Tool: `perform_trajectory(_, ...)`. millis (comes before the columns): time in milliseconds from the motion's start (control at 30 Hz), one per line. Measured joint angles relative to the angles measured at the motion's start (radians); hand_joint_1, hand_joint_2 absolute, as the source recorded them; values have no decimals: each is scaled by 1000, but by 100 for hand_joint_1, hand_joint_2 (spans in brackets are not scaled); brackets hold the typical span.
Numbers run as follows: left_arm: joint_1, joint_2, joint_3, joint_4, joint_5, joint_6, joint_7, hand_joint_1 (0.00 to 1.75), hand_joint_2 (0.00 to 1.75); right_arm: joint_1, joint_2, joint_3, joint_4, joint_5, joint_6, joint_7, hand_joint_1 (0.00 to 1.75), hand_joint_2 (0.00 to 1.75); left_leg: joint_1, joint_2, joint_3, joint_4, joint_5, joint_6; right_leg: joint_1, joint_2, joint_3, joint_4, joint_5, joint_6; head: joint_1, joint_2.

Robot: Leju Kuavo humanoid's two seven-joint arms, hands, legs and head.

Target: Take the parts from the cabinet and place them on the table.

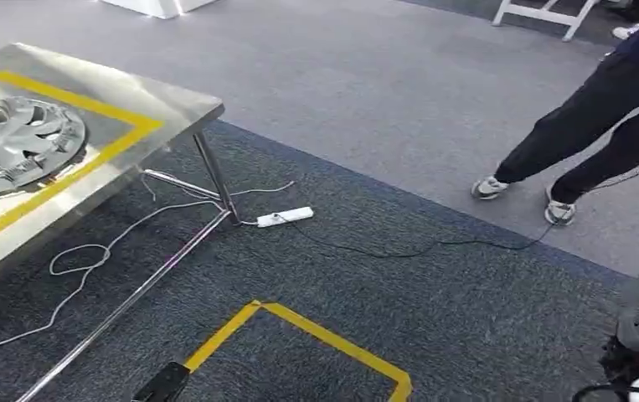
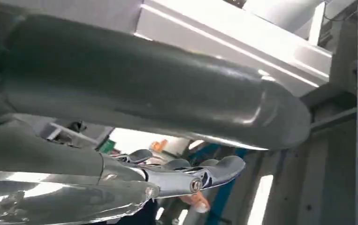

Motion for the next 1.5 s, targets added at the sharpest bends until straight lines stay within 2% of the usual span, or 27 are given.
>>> perform_trajectory(33, -8, 0, 0, 0, 3, 0, -6, 0, 0, -6, -1, 0, 1, 0, 5, 4, 0, 0, 1, 11, 0, -1, 5, 9, -1, 10, -11, -5, 4, 7, 2, 0)
perform_trajectory(67, -19, 1, 2, 0, 11, -1, -11, 0, 0, -12, -3, 2, 2, 2, 11, 9, 0, 0, 5, 23, 0, -6, 10, 18, -2, -18, -14, 3, 2, 7, 1, 0)
perform_trajectory(100, -27, 0, 2, 0, 12, -2, -15, 0, 0, -23, -8, 3, 2, 7, 15, 11, 0, 0, 3, 32, -1, -6, 10, 27, 5, -83, -28, 39, -25, 8, 8, 0)
perform_trajectory(133, -30, -1, 2, 0, 17, -2, -15, 0, 0, -34, -10, 5, 3, 13, 16, 15, 0, 0, -1, 44, -1, -6, 10, 32, 5, -114, -61, 111, -69, 11, 12, 0)
perform_trajectory(200, -27, -1, 2, 0, 19, -2, -16, 0, 0, -39, -11, 7, 5, 16, 16, 16, 0, 0, -7, 71, -2, -6, 9, 34, 5, -128, -138, 286, -148, 14, 11, 0)
perform_trajectory(233, -26, -1, 3, 0, 19, -2, -16, 0, 0, -39, -11, 8, 6, 17, 16, 16, 0, 0, -9, 84, -2, -5, 9, 34, 5, -128, -159, 333, -160, 14, 12, 0)
perform_trajectory(267, -26, -1, 3, 0, 19, -1, -16, 0, 0, -39, -11, 8, 8, 19, 16, 16, 0, 0, -11, 97, -2, -5, 8, 35, 5, -129, -153, 327, -148, 12, 11, 0)
perform_trajectory(333, -29, -2, 3, 0, 14, 0, -17, 0, 0, -39, -13, 9, 8, 26, 14, 16, 0, 0, -12, 120, 1, -5, 6, 34, 8, -140, -68, 183, -76, 4, 11, 0)
perform_trajectory(367, -29, -3, 3, 0, 6, 3, -14, 0, 0, -38, -17, 10, 7, 33, 13, 16, 0, 0, -13, 129, 5, -5, 3, 31, 12, -168, -9, 82, -40, -1, 11, 0)
perform_trajectory(400, -27, -3, 2, 0, 3, 6, -10, 0, 0, -36, -21, 12, 5, 41, 10, 17, 0, 0, -16, 138, 8, -5, 0, 27, 19, -217, 23, 19, -42, -7, 12, 0)
perform_trajectory(567, -6, -8, 1, 0, -1, 11, -9, 0, 0, 21, -33, 14, -32, 51, -13, 6, 0, 0, -16, 170, 10, -5, -9, -1, 19, -155, 23, 10, -25, -36, 10, 0)
perform_trajectory(633, -4, -8, 1, 0, -1, 13, -8, 0, 0, 28, -36, 13, -44, 50, -18, 3, 0, 0, -13, 89, -19, 68, -62, -8, 15, -137, 21, 7, -21, -43, 6, 0)
perform_trajectory(733, 14, -17, 1, 0, 10, 13, 4, 0, 0, 76, -36, 9, -64, 43, -27, -14, 0, 0, -13, 64, -130, 295, -153, -11, 15, -101, 18, 7, -20, -46, 5, 0)
perform_trajectory(800, 27, -24, 1, 0, 5, 8, 8, 0, 0, 98, -36, 4, -70, 43, -26, -21, 0, 0, -12, 63, -124, 270, -107, -10, 13, -73, 18, 8, -20, -45, 3, 0)
perform_trajectory(867, 28, -30, 1, 0, -1, 8, 20, 0, 0, 98, -36, 2, -70, 46, -23, -22, 0, 0, -6, 45, -51, 114, -14, -10, 9, -43, 18, 8, -16, -39, 4, 0)
perform_trajectory(900, 27, -32, 1, 0, 0, 10, 27, 0, 0, 96, -36, 2, -70, 47, -19, -21, 0, 0, 2, 1, -12, 35, 14, -13, 8, -30, 16, 9, -14, -33, 4, 0)
perform_trajectory(933, 26, -39, 1, 0, 3, 11, 29, 0, 0, 90, -36, 2, -69, 47, -16, -17, 0, 0, 6, -26, 1, -6, 0, -12, 14, -15, 8, 20, -16, -26, 2, 0)
perform_trajectory(1067, 15, -43, 3, 0, 10, 11, 27, 0, 0, 79, -36, -8, -65, 32, 0, -5, 0, 0, 3, 15, -2, -4, 10, 16, 2, 22, -14, 2, 1, 1, 2, 0)
perform_trajectory(1133, 9, -46, 3, 0, 9, 11, 27, 0, 0, 59, -37, -13, -61, 28, 7, -3, 0, 0, -1, 37, -3, -4, 11, 30, 10, -92, -42, 69, -46, 3, 15, 0)
perform_trajectory(1167, 10, -46, 3, 0, 6, 11, 27, 0, 0, 44, -37, -13, -58, 28, 10, -2, 0, 0, -5, 53, -3, -4, 11, 33, 9, -118, -82, 157, -97, 7, 17, 0)
perform_trajectory(1233, 15, -43, 4, 0, 5, 13, 21, 0, 0, 40, -38, -13, -57, 36, 11, 3, 0, 0, -8, 79, -3, -4, 10, 34, 8, -129, -150, 309, -161, 10, 17, 0)
perform_trajectory(1267, 16, -43, 4, 0, 6, 14, 21, 0, 0, 40, -38, -13, -57, 44, 11, 9, 0, 0, -9, 92, -3, -4, 9, 35, 8, -129, -159, 333, -162, 10, 17, 0)
perform_trajectory(1300, 16, -42, 4, 0, 8, 14, 21, 0, 0, 38, -40, -13, -57, 45, 11, 18, 0, 0, -10, 104, -2, -4, 8, 35, 8, -129, -142, 308, -141, 10, 17, 0)
perform_trajectory(1367, 16, -42, 5, 0, 9, 15, 22, 0, 0, 28, -46, -14, -57, 42, 11, 30, 0, 0, -11, 128, 4, -4, 4, 31, 9, -148, -40, 131, -61, 5, 17, 0)
perform_trajectory(1400, 16, -42, 5, 0, 10, 15, 23, 0, 0, 22, -48, -15, -57, 40, 12, 33, 0, 0, -14, 136, 9, -3, 0, 26, 11, -192, 13, 46, -34, 3, 18, 0)
perform_trajectory(1433, 16, -41, 5, 0, 10, 16, 24, 0, 0, 17, -48, -16, -56, 39, 13, 34, 0, 0, -22, 143, 11, -1, -4, 20, 15, -231, 26, 24, -41, 0, 18, 0)
perform_trajectory(1500, 17, -41, 5, 0, 10, 17, 26, 0, 0, 13, -51, -16, -56, 39, 14, 35, 0, 0, -21, 160, 13, -1, -3, 10, 18, -202, 22, 24, -33, -9, 14, 0)
